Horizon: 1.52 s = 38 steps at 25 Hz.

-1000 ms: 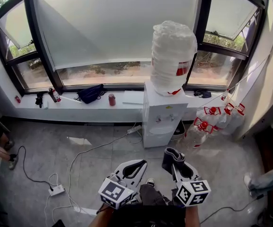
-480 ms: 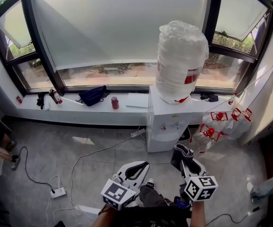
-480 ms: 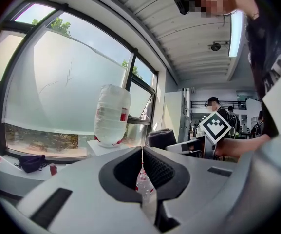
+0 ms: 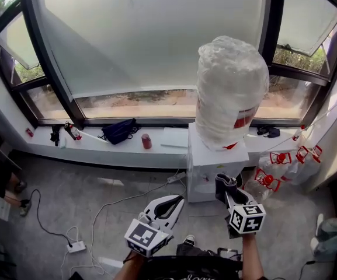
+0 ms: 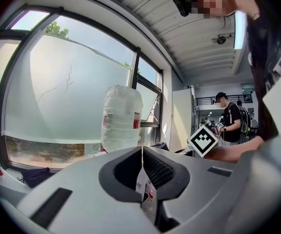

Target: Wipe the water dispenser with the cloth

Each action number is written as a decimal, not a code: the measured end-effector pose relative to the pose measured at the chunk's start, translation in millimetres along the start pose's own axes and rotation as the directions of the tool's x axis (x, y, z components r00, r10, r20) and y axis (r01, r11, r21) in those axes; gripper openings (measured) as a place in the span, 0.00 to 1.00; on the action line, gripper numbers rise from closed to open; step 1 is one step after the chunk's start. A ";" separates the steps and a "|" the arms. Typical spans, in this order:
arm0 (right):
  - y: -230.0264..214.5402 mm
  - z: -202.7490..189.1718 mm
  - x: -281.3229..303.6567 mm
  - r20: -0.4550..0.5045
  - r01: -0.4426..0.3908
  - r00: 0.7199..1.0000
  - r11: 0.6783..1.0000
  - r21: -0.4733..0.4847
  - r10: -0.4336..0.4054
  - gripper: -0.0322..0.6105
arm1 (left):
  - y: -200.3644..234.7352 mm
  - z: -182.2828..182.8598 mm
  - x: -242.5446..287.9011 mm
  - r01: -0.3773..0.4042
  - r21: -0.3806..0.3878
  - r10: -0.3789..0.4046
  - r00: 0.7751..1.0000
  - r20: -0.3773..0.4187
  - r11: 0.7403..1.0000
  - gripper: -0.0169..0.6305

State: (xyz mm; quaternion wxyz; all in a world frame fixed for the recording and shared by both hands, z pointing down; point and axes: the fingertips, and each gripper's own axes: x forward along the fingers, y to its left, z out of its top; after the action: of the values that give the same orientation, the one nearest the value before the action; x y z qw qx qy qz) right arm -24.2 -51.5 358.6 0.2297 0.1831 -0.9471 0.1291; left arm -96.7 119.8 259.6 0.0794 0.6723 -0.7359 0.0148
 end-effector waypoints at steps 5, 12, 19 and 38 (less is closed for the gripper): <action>-24.7 11.8 48.5 -0.027 -0.023 0.999 1.000 -0.003 0.023 0.21 | 13.8 2.3 31.0 -0.025 0.019 0.026 0.999 -0.023 0.999 0.06; -23.9 9.9 115.1 -0.086 -0.072 0.994 0.997 0.035 0.075 0.21 | 22.0 3.8 54.8 -0.049 0.007 0.049 0.998 -0.048 0.999 0.06; 1.0 -7.8 176.3 -0.200 -0.125 0.969 0.987 0.098 0.142 0.21 | 35.9 -3.2 57.1 -0.078 0.008 0.079 0.992 -0.100 0.997 0.06; -64.4 -28.0 199.8 -0.195 0.035 0.976 0.806 0.591 0.100 0.22 | 82.8 0.3 110.4 0.109 0.018 -0.107 0.989 -0.107 0.994 0.06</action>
State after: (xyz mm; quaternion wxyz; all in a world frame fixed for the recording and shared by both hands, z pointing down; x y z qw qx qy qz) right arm -152.5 -157.7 489.4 0.2606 0.2141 -0.8321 0.4404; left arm -188.1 18.7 281.4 0.1107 0.7104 -0.6929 0.0549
